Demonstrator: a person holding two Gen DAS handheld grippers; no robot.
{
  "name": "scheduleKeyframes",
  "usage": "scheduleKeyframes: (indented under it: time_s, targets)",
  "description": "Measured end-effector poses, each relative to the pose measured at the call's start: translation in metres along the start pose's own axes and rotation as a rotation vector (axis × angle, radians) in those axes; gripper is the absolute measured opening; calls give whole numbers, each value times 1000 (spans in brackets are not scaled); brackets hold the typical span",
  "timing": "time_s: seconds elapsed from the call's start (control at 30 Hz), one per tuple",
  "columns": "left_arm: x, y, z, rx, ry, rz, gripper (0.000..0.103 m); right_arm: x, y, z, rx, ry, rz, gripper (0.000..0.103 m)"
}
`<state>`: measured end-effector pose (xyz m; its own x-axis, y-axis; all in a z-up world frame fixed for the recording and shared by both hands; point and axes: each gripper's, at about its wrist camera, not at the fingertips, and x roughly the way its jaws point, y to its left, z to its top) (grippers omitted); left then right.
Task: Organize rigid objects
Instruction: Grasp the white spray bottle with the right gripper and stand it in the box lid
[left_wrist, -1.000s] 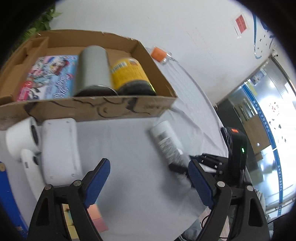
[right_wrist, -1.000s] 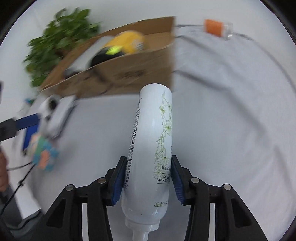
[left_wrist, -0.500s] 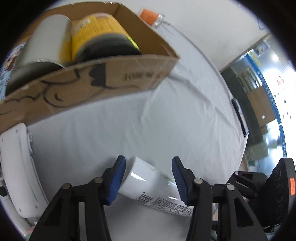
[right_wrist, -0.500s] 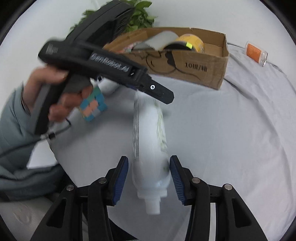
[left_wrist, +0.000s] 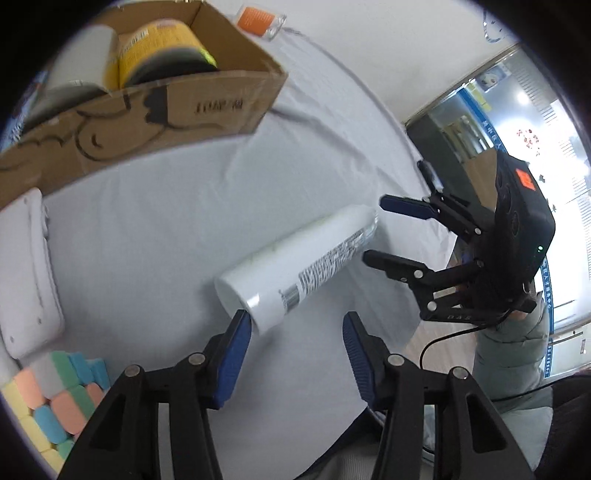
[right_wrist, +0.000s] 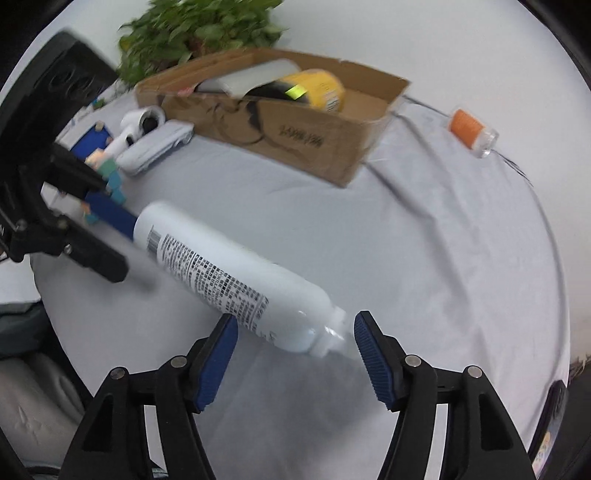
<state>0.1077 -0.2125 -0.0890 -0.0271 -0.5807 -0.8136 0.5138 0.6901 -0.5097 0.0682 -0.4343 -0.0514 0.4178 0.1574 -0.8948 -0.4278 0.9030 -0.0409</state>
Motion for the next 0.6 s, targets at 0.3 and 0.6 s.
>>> scheduleKeyframes:
  time_s: [0.3,0.6]
  targets:
    - [14,3,38,113,-2,127,58,-14,-45,-28,598,-35,250,65]
    - [38,-13,6,66,90,45,44,44,-19,-5,836,-25,289,56]
